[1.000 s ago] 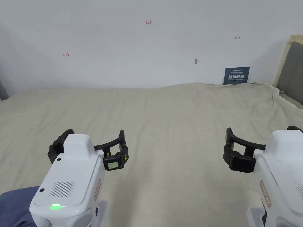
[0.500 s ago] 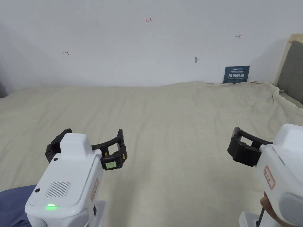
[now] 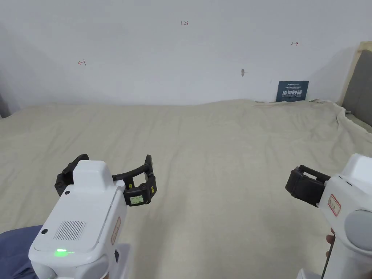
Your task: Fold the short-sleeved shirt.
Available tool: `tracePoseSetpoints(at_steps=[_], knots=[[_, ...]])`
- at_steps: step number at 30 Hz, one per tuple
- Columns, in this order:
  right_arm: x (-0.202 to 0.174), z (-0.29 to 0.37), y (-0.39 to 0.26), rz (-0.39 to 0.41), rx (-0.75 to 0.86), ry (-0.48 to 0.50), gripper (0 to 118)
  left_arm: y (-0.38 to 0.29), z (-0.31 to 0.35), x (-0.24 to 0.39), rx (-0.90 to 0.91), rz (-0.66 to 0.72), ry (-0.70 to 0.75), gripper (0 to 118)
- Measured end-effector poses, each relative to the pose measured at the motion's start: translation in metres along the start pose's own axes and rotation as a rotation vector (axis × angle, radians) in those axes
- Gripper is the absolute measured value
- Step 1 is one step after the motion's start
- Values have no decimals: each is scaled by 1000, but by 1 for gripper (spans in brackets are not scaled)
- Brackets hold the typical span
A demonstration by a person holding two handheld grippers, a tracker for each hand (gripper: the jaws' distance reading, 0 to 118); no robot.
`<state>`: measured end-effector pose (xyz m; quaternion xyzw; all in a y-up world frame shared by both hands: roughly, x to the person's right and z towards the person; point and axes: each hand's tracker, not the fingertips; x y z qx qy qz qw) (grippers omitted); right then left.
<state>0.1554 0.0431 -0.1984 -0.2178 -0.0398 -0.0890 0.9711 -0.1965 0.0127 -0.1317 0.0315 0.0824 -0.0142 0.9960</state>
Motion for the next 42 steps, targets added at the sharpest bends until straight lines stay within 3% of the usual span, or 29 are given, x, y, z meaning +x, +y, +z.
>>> tracePoseSetpoints(at_steps=[9, 12, 17, 21, 31, 42], knots=[[13, -26, -3, 62, 29, -22, 117, 0, 0, -2, 4, 10, 2, 118], [0, -10, -6, 71, 77, 9, 117, 1, 0, -2, 3, 9, -1, 118], [-10, 10, -16, 155, 271, 146, 117, 0, 1, 0, 5, 6, 0, 118], [-15, 23, -24, 156, 464, 178, 117, -1, 1, 0, 9, 5, 0, 118], [-14, 26, -25, 223, 533, 201, 117, -4, 0, 2, 22, -12, 21, 118], [-7, 13, -26, 234, 529, 192, 117, -4, -1, -2, 27, -12, 30, 118]])
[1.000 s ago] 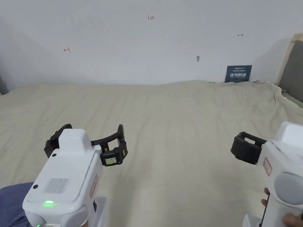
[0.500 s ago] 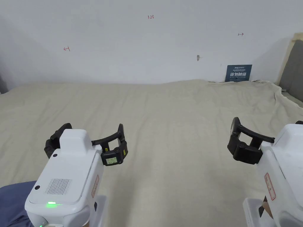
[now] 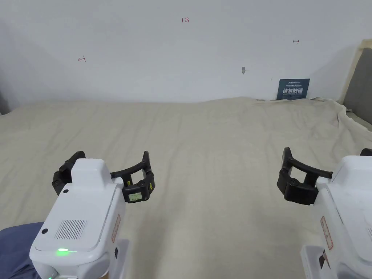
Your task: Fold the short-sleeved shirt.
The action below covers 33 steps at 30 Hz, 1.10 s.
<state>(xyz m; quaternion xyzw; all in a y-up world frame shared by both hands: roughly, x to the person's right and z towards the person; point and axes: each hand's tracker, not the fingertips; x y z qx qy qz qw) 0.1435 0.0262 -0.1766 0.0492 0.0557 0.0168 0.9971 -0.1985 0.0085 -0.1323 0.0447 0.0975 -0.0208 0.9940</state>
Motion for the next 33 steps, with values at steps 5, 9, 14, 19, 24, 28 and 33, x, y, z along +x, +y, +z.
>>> tracePoseSetpoints(at_steps=[5, 9, 14, 19, 24, 28, 33], knots=[[1, -2, -2, 6, -4, 2, 117, 1, 0, 0, 2, 1, 2, 118], [1, -2, -2, 9, 1, 0, 117, 1, 0, 1, 3, -1, -4, 118], [1, -3, -3, 17, -2, 1, 117, 1, 0, 1, -1, -3, -6, 118], [1, -3, -4, 25, -2, 7, 117, 1, 1, 2, -6, -7, -3, 118], [0, 0, -2, 18, -2, 7, 117, 2, 2, 1, -4, -2, -3, 118], [-1, 1, -2, 21, 3, 8, 117, 3, 3, 1, 0, -5, 0, 118], [-1, 3, -1, 22, 3, 8, 117, 4, 4, 1, -1, -6, -3, 118]])
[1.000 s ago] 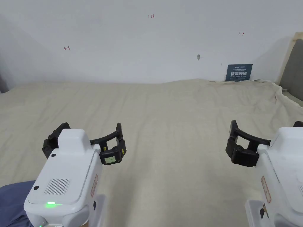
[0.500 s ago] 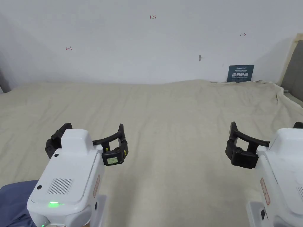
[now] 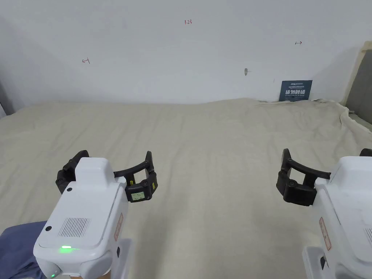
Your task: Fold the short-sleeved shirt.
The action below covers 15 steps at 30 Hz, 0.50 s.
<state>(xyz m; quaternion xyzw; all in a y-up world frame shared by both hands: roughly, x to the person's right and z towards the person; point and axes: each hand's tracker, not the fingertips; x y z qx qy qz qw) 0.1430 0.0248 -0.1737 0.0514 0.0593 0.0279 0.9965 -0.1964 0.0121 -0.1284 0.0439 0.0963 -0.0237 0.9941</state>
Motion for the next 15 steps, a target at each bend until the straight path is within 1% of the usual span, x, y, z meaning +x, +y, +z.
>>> tracePoseSetpoints(at_steps=[15], knots=[[1, 5, 3, 13, 9, 1, 117, 1, 2, 2, 0, 3, -8, 118]])
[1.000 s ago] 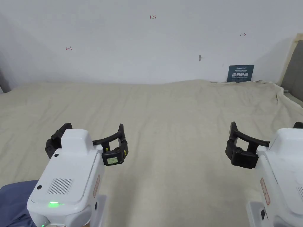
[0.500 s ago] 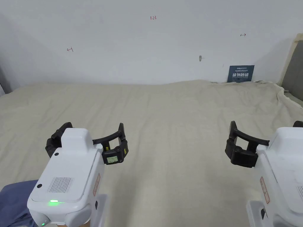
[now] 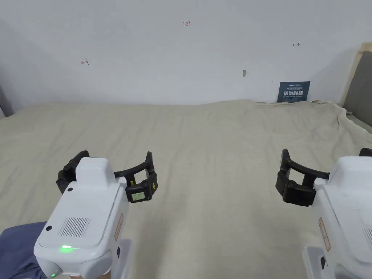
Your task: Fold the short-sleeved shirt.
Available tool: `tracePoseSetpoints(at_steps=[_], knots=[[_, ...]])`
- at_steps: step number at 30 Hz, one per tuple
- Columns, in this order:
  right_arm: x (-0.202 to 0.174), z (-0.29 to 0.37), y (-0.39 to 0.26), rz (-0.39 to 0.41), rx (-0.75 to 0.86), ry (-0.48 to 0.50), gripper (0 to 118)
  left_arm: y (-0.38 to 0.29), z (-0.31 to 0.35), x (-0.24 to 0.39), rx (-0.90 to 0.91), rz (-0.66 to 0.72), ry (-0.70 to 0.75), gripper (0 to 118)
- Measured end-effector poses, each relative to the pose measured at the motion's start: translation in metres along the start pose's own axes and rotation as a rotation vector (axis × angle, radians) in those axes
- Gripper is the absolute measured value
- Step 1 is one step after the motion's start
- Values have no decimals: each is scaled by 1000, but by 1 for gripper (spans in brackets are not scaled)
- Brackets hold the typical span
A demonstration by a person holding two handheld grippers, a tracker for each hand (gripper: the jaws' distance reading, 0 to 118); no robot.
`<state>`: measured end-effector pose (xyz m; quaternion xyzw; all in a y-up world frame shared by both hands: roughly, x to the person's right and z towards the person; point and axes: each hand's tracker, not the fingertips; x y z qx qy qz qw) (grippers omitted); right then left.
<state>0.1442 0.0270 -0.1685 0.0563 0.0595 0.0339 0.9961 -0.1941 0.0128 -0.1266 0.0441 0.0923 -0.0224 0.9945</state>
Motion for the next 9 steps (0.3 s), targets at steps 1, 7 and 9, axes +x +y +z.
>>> tracePoseSetpoints(at_steps=[1, 7, 9], knots=[[0, 0, 0, 3, 1, -2, 117, 0, 0, 0, 0, 1, 0, 118], [0, 1, 0, 4, 2, 1, 117, 2, 1, 1, 6, -5, 1, 118], [0, 1, 0, 4, 2, 3, 117, 2, 2, 0, 8, -3, 1, 118]])
